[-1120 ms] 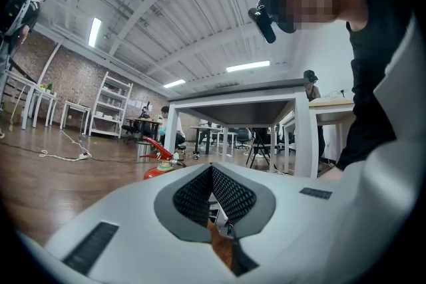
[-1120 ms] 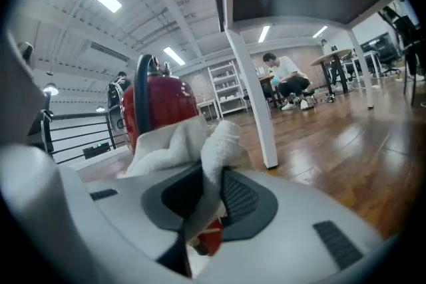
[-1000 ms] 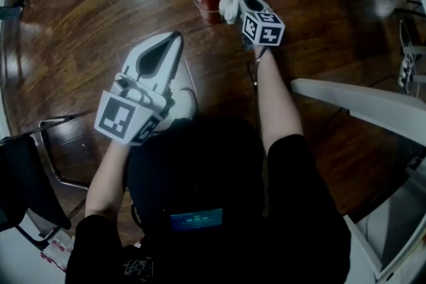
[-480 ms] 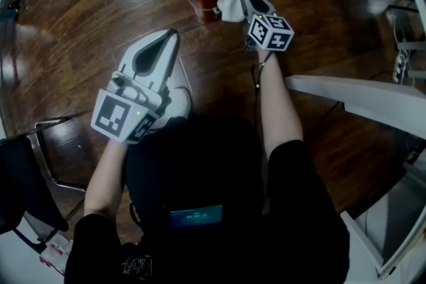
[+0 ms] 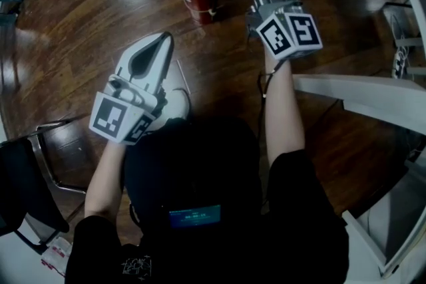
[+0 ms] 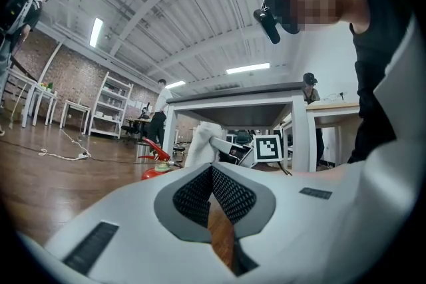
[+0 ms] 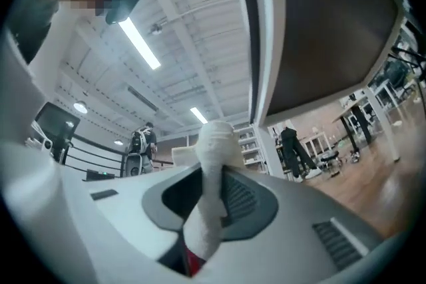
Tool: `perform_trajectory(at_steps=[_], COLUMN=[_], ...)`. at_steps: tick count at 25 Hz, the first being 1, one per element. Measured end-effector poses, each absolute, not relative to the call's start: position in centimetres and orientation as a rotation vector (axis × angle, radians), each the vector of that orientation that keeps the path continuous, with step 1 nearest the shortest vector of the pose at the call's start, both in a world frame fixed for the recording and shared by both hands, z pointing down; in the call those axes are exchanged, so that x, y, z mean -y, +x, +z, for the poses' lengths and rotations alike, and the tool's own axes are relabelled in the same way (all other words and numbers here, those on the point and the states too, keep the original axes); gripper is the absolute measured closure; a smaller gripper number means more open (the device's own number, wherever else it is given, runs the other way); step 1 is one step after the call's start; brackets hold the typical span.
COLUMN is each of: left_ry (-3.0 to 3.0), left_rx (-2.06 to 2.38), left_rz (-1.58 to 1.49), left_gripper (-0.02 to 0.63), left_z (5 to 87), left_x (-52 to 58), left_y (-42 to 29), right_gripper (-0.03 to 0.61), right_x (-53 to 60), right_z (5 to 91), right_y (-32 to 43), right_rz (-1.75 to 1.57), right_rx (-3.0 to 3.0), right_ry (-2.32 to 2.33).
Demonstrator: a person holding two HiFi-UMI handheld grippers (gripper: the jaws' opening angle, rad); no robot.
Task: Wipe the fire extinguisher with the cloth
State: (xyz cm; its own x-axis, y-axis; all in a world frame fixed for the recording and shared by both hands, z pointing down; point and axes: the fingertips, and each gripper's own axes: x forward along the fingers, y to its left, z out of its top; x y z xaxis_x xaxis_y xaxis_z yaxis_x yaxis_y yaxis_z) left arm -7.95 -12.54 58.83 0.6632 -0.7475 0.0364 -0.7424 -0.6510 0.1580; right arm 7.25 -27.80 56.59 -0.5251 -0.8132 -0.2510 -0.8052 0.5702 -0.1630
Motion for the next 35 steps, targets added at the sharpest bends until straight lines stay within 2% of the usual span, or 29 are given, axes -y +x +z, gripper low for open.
perform_trajectory(at_steps=[3, 7, 15, 26, 31, 35], left_ry=[2.715, 2.695, 2.68, 2.676, 2.662, 2.652], left_rx=[1.217, 1.23, 1.227, 1.233, 1.27, 1.32], left_rz=[-0.05, -0.044, -0.075, -0.083, -0.108, -0.083], left_gripper=[0.612, 0.612, 0.612, 0.612, 0.612, 0.612], left_z=[58.9, 59.2, 59.3, 59.4, 59.4, 59.6], left_x=[12.6, 12.7, 13.0, 12.7, 13.0, 13.8], left_y=[-8.0, -8.5, -9.4, -9.6, -10.5, -11.5], right_gripper=[0.486, 0.488, 0.488, 0.488, 0.488, 0.488], right_x=[27.9, 29.9, 29.1, 28.5, 27.0, 25.1], right_z=[56.6, 62.8, 69.7, 84.2, 85.9, 82.4], right_y=[3.9, 0.7, -0.1, 0.3, 0.4, 1.1], right_rz=[0.098, 0.095, 0.075, -0.395, -0.484, -0.446], right_rx=[-2.613, -2.788, -2.889, -3.091, -3.127, -3.051], right_ry=[-1.366, -1.502, -1.61, -1.664, -1.604, -1.513])
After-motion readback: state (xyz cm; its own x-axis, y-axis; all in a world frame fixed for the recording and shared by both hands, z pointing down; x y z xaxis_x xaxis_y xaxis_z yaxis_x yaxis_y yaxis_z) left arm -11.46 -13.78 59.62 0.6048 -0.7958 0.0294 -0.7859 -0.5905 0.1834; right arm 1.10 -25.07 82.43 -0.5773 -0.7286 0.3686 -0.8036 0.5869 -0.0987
